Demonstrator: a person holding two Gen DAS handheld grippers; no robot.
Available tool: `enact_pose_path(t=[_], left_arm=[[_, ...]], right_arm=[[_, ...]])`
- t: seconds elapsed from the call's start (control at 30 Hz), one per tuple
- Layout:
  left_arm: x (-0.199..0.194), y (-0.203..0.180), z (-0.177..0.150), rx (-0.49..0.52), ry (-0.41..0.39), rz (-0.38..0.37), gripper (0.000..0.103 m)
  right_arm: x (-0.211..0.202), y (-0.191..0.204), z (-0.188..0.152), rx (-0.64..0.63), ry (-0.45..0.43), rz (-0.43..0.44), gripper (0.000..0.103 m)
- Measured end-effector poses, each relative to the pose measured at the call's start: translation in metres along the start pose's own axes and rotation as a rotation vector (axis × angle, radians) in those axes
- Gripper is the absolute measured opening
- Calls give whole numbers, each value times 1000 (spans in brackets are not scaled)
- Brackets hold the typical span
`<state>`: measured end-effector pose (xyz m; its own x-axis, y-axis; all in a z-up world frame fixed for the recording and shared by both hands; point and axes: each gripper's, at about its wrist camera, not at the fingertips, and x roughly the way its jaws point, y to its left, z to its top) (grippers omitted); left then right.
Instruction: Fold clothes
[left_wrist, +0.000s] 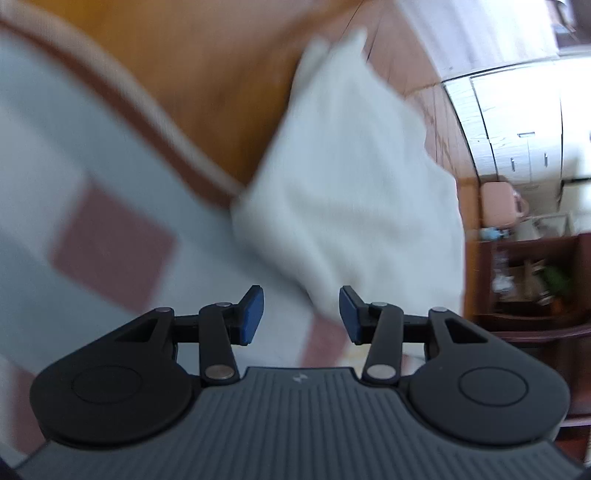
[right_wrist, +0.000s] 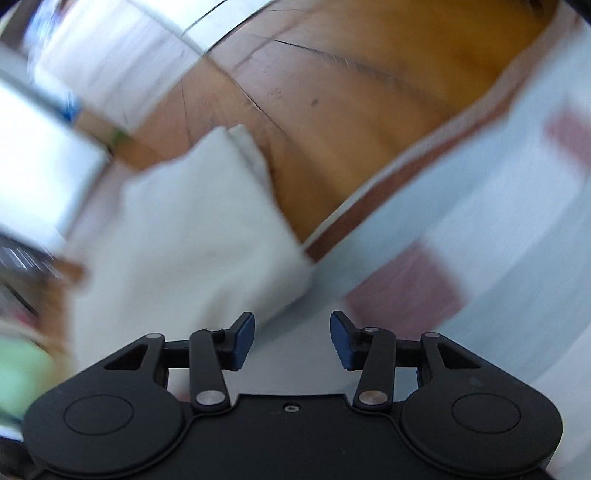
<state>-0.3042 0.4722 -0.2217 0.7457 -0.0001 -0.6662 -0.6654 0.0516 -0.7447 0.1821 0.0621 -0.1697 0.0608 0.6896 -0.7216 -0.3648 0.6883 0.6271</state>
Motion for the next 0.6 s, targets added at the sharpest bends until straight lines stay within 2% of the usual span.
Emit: enact_pose_path(t=[0.03,0.1,0.2,0.23,0.3,0.33,0.4,0.43,0.47,0.5,0.53,0.6], left_arm=[[6,1,-3,-21,12,-10,44],[13,-1,-9,-22,-30,2,44],[13,-3,-8,-4,-139,59,44],[15,-3,-2,-5,-150,71,43],[20,-5,9,-9,-170,90,41],[24,-9,14,-13,-175,76,41],[31,-19,22,-13,-189,54,25],[33,-22,24,18,-209,71,18],[36,-28,26,59,-217,99,16],[39,-34,27,101,-225,127,15],[37,-42,27,153,-235,157,14],[28,-65,23,309,-269,247,13]], right_arm=[[4,-5,-2,54,-7,29,62],[14,-9,-6,133,-21,50,62],[22,-12,-5,238,-55,126,64],[26,-15,-2,284,-56,163,65],[36,-22,1,401,-49,259,83],[40,-23,0,440,-51,273,86],[47,-22,-2,494,-57,290,86],[49,-13,0,469,-68,271,86],[50,-5,3,436,-81,245,77],[52,6,7,377,-91,197,45],[53,16,12,306,-94,153,27],[49,37,21,191,-112,131,24]])
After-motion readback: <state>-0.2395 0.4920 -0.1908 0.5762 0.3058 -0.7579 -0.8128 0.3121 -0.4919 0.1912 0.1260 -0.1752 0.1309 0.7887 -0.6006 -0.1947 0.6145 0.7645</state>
